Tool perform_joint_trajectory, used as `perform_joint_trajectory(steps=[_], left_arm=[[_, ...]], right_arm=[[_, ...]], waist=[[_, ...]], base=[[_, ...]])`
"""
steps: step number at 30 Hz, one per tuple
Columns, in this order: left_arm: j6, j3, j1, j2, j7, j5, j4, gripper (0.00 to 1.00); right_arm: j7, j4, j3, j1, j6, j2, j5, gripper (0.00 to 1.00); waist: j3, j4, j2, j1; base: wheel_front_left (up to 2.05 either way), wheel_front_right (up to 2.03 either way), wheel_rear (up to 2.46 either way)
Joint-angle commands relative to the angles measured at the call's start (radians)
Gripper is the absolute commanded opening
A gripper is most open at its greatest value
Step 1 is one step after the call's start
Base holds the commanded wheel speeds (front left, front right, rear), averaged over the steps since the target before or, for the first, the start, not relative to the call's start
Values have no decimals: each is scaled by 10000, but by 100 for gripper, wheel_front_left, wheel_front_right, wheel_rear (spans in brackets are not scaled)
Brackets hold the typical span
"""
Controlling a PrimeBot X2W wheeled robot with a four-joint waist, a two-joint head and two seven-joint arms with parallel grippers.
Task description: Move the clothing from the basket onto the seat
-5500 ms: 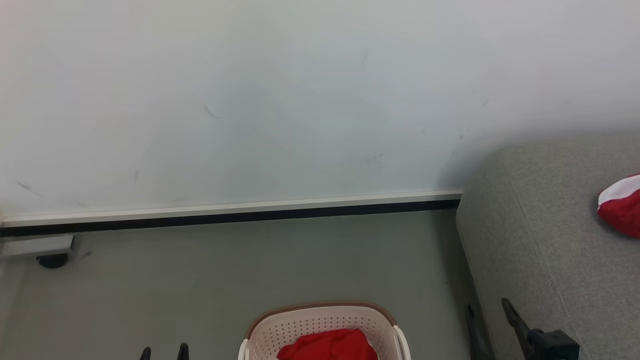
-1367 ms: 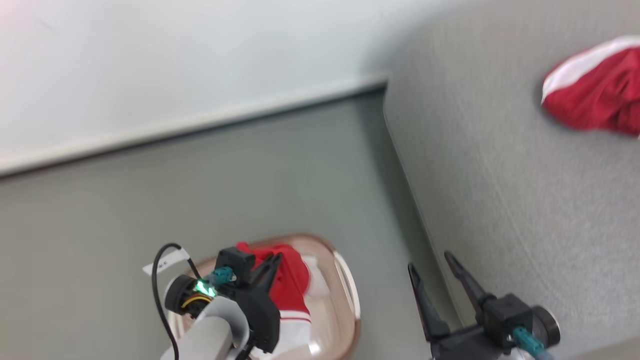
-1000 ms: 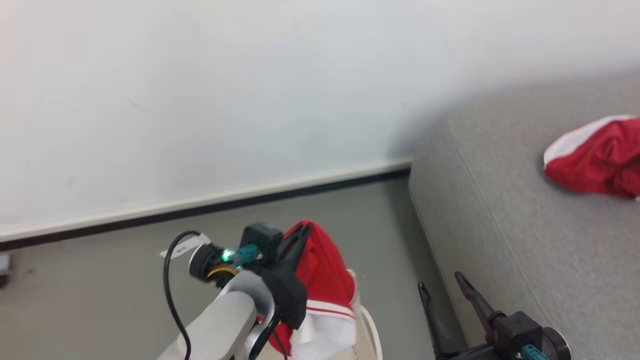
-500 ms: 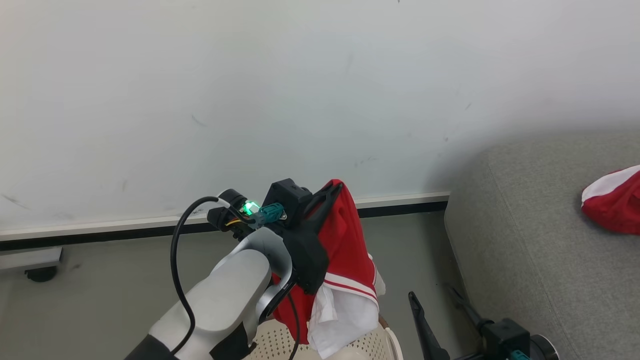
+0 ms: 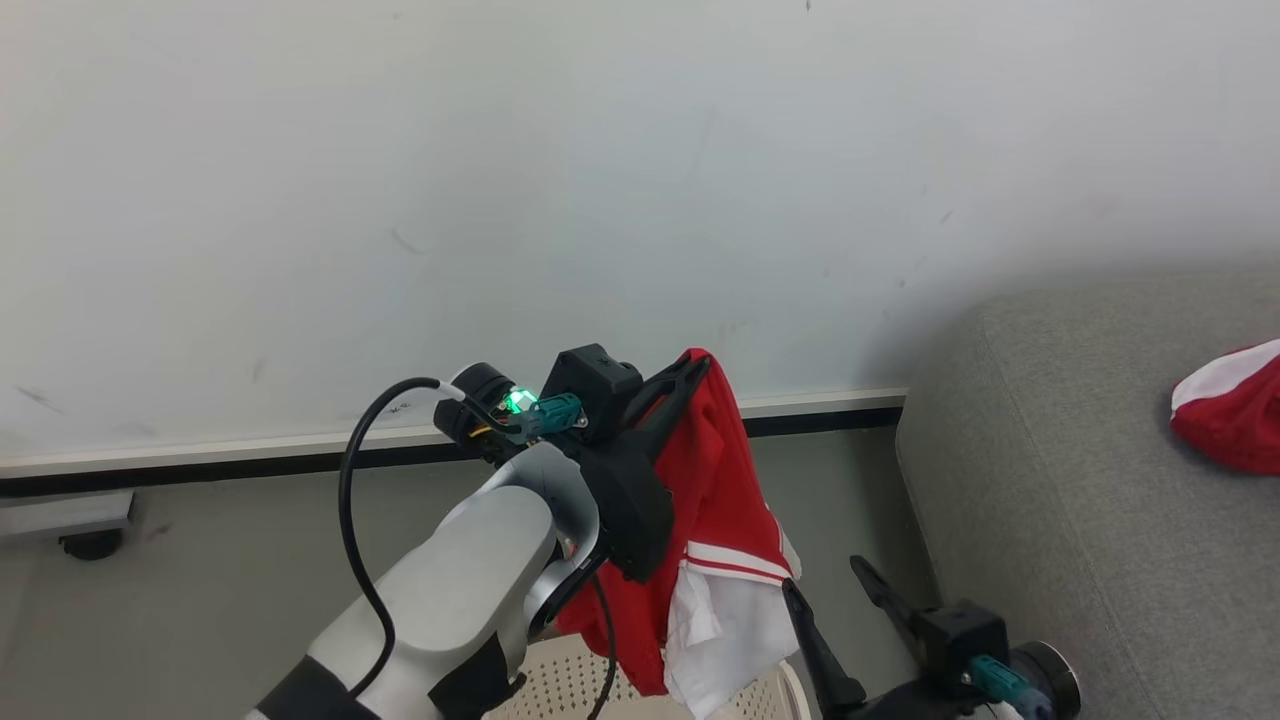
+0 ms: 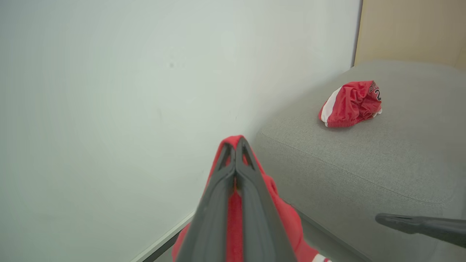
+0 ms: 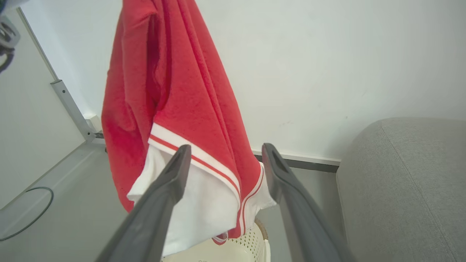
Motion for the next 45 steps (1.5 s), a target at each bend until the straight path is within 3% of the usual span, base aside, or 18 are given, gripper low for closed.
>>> perform_joint_trajectory(steps=[1, 6, 19, 32, 33, 34, 38, 39, 40, 41, 42, 43, 45], left_arm=[[-47, -22, -143, -22, -65, -183, -51, 0], [-246, -261, -247, -84, 51, -278, -180, 0], [-506, -884, -284, -155, 533, -1192, -1478, 0], [-158, -1597, -282, -154, 966, -2113, -2863, 0], [-117, -1636, -284, -151, 970, -2093, -2870, 0], [-81, -1673, -294, -152, 969, -2055, -2857, 0], [112, -1728, -316, -149, 845, -1876, -2718, 0], [135, -1710, -297, -151, 809, -1852, -2685, 12], [189, -1692, -275, -142, 760, -1831, -2629, 37], [222, -1658, -237, -129, 695, -1849, -2568, 55], [222, -1658, -237, -129, 695, -1849, -2568, 55], [280, -1630, -180, -101, 660, -1855, -2498, 100], [351, -1562, -50, -52, 477, -1862, -2381, 100]], right_arm=[[47, 38, 57, -117, 1, -92, 16, 100], [496, 602, 202, -824, 1, -232, 100, 100], [311, 1756, 553, -1783, 1, -111, 429, 100], [-165, 2335, 819, -2157, 1, 14, 805, 100], [-221, 2318, 794, -2166, 1, 30, 811, 40], [-226, 2310, 784, -2165, 1, 40, 805, 0], [-277, 2339, 778, -2156, 1, 45, 812, 0], [-290, 2346, 775, -2142, 1, 31, 810, 0], [-308, 2355, 758, -2121, 1, 10, 816, 0], [-303, 2362, 747, -2093, 1, -9, 821, 0], [-303, 2362, 747, -2093, 1, -9, 821, 0], [-304, 2362, 741, -2062, 1, -11, 819, 0], [-377, 2309, 703, -2003, 1, -2, 747, 0]], waist=[[6, 12, 0, 0], [-7, 107, 0, 0], [-65, 644, 0, 0], [-71, 823, 0, 0], [-72, 811, 0, 0], [-71, 797, 0, 0], [-67, 730, 0, 0], [-66, 708, 0, 0], [-67, 688, 0, 0], [-70, 669, 0, 0], [-70, 669, 0, 0], [-74, 642, 0, 0], [-79, 567, 0, 0]], base=[[0, 0, 0], [0, 0, 0], [0, 0, 0], [0, 0, 0], [0, 0, 0], [0, 0, 0], [0, 0, 0], [0, 0, 0], [0, 0, 0], [0, 0, 0], [0, 0, 0], [0, 0, 0], [0, 0, 0]])
